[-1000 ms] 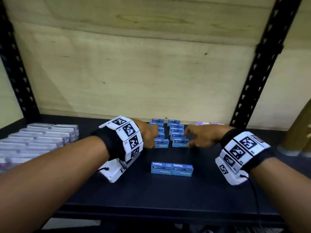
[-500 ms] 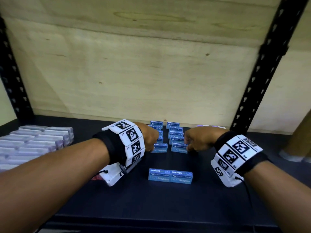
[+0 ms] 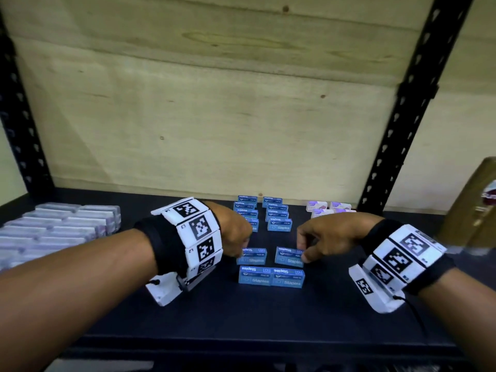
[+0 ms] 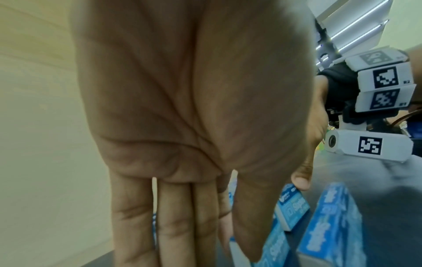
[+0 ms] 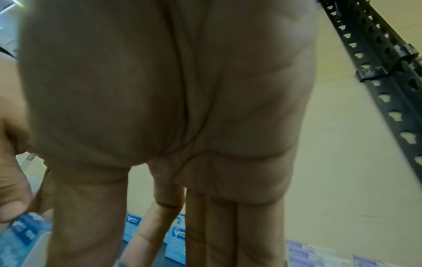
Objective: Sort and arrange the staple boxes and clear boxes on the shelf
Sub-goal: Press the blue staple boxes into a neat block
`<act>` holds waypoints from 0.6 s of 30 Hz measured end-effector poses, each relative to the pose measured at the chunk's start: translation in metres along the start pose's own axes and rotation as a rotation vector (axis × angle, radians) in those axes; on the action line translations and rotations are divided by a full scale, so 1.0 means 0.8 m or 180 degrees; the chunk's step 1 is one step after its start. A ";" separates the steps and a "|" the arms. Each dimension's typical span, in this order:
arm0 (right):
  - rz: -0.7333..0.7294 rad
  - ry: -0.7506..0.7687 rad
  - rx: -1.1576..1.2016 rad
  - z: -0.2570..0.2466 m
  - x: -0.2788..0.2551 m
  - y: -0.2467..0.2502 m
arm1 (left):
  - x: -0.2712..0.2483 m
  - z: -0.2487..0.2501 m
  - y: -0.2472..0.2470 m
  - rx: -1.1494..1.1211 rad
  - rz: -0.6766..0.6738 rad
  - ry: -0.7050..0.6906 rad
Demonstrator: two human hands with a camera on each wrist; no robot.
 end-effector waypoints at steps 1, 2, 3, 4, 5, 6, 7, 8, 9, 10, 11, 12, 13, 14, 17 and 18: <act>-0.0031 0.0016 0.0030 0.000 -0.004 -0.002 | 0.000 0.001 0.000 0.0052 -0.0123 0.0006; -0.0059 0.0029 0.0051 0.000 -0.007 -0.005 | 0.000 0.003 -0.001 0.0135 -0.0207 0.0001; -0.0085 0.0042 0.0064 -0.001 -0.010 -0.007 | -0.004 0.006 -0.002 0.0166 -0.0280 -0.0013; -0.0107 0.0051 0.0084 -0.002 -0.013 -0.009 | -0.005 0.008 -0.003 0.0172 -0.0311 -0.0042; -0.0126 0.0057 0.0103 -0.002 -0.014 -0.011 | -0.008 0.009 -0.004 0.0163 -0.0347 -0.0035; -0.0139 0.0063 0.0118 -0.003 -0.016 -0.013 | -0.009 0.009 -0.005 0.0167 -0.0343 -0.0047; -0.0149 0.0066 0.0127 -0.003 -0.018 -0.014 | -0.012 0.011 -0.006 0.0184 -0.0315 -0.0046; -0.0160 0.0069 0.0130 -0.003 -0.019 -0.015 | -0.015 0.012 -0.006 0.0185 -0.0299 -0.0041; -0.0174 0.0073 0.0132 -0.004 -0.021 -0.016 | -0.019 0.013 -0.007 0.0180 -0.0294 -0.0019; -0.0191 0.0080 0.0138 -0.005 -0.023 -0.017 | -0.021 0.014 -0.007 0.0140 -0.0280 -0.0008; -0.0213 0.0096 0.0154 -0.006 -0.026 -0.018 | -0.024 0.014 -0.008 0.0107 -0.0286 0.0022; -0.0229 0.0118 0.0185 -0.008 -0.027 -0.019 | -0.025 0.014 -0.008 0.0095 -0.0289 0.0035; -0.0233 0.0137 0.0209 -0.010 -0.028 -0.019 | -0.026 0.015 -0.009 0.0098 -0.0291 0.0034; -0.0223 0.0139 0.0213 -0.012 -0.029 -0.019 | -0.026 0.015 -0.010 0.0075 -0.0284 0.0021; -0.0295 0.0101 0.0177 -0.017 -0.025 -0.023 | -0.032 0.021 -0.011 -0.0003 -0.0219 0.0003; -0.0348 0.0084 0.0156 -0.019 -0.023 -0.026 | -0.031 0.023 -0.012 -0.0008 -0.0172 -0.0014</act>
Point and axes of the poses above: each hand's wrist, its own x-axis towards the middle knuckle, its own y-axis out of the back of the hand, z = x × y, the point moved 4 cm from there along x, towards the middle knuckle, and after that the axes turned 14 degrees about -z, right-handed, at the moved point
